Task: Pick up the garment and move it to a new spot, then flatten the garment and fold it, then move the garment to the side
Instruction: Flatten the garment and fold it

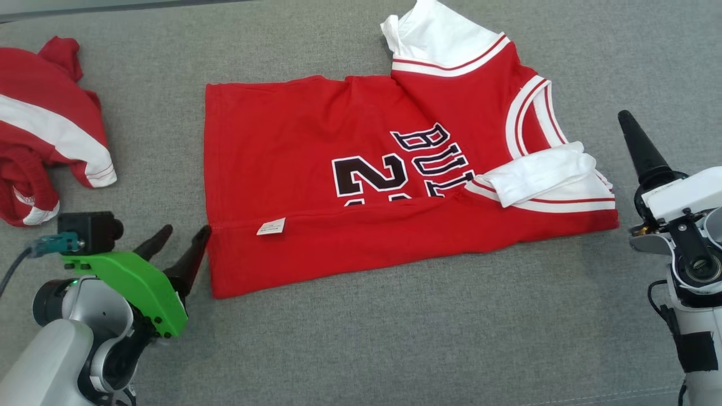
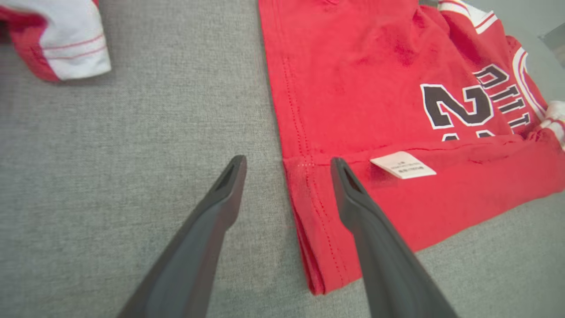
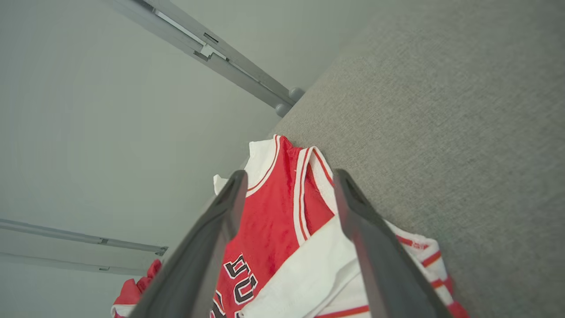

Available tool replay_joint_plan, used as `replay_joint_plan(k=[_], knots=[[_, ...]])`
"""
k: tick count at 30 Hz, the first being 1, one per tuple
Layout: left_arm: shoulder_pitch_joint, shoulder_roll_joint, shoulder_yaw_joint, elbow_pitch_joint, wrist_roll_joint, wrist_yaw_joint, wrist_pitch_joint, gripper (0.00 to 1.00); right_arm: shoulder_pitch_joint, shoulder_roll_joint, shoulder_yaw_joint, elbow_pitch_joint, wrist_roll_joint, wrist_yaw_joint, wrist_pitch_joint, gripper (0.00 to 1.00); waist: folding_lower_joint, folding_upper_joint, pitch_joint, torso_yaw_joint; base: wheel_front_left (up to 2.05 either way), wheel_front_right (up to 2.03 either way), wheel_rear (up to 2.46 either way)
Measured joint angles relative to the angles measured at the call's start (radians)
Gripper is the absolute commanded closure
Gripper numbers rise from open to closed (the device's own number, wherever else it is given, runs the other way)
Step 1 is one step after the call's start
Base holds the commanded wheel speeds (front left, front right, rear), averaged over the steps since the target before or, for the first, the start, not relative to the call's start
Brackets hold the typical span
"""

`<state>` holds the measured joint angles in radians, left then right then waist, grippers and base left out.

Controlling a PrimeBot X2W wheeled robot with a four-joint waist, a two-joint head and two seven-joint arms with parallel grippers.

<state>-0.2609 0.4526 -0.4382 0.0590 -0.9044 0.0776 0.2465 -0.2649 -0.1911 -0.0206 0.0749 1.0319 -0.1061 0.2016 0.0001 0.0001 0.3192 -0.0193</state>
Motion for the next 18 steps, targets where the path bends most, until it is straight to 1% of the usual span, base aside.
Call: replay_joint_plan(k=[1, 3, 4, 7, 9, 12, 14, 18], knots=[[0.004, -0.003, 0.015, 0.0, 0.0, 0.006, -0.013, 0.0, 0.001, -0.013, 0.0, 0.0, -0.016, 0.009, -0.009, 0.0, 0.0, 0.0, -0.006, -0.002, 0.0, 0.0, 0.0], [0.021, -0.013, 0.042, -0.004, -0.011, 0.016, -0.033, 0.0, 0.01, -0.048, 0.004, -0.005, -0.057, 0.016, -0.018, 0.0, 0.0, 0.0, -0.017, -0.005, 0.0, 0.0, 0.0], [0.021, -0.013, 0.042, -0.004, -0.011, 0.016, -0.033, 0.0, 0.01, -0.048, 0.004, -0.005, -0.057, 0.016, -0.018, 0.0, 0.0, 0.0, -0.017, -0.005, 0.0, 0.0, 0.0], [0.063, -0.041, 0.048, -0.011, -0.02, 0.02, -0.046, 0.0, 0.057, -0.102, 0.021, -0.011, -0.113, 0.027, -0.021, 0.0, -0.0001, 0.0, -0.029, -0.01, 0.0, 0.0, 0.0], [0.091, -0.065, 0.044, -0.012, -0.03, 0.021, -0.048, 0.0, 0.105, -0.125, 0.038, -0.005, -0.138, 0.035, -0.02, 0.0, -0.0001, 0.0, -0.032, -0.012, 0.0, 0.0, 0.0], [0.124, -0.1, 0.04, -0.011, -0.061, 0.024, -0.055, 0.0, 0.165, -0.135, 0.056, 0.016, -0.166, 0.035, -0.016, 0.0, -0.0001, 0.0, -0.033, -0.012, 0.0, 0.0, 0.0], [0.135, -0.114, 0.038, -0.011, -0.074, 0.026, -0.055, 0.0, 0.188, -0.142, 0.066, 0.027, -0.179, 0.035, -0.016, 0.0, -0.0001, 0.0, -0.028, -0.011, 0.0, 0.0, 0.0], [0.139, -0.116, 0.04, 0.007, -0.074, 0.03, -0.059, 0.0, 0.192, -0.141, 0.091, 0.059, -0.192, 0.037, -0.016, 0.0, -0.0001, 0.0, -0.022, -0.011, 0.0, 0.0, 0.0]])
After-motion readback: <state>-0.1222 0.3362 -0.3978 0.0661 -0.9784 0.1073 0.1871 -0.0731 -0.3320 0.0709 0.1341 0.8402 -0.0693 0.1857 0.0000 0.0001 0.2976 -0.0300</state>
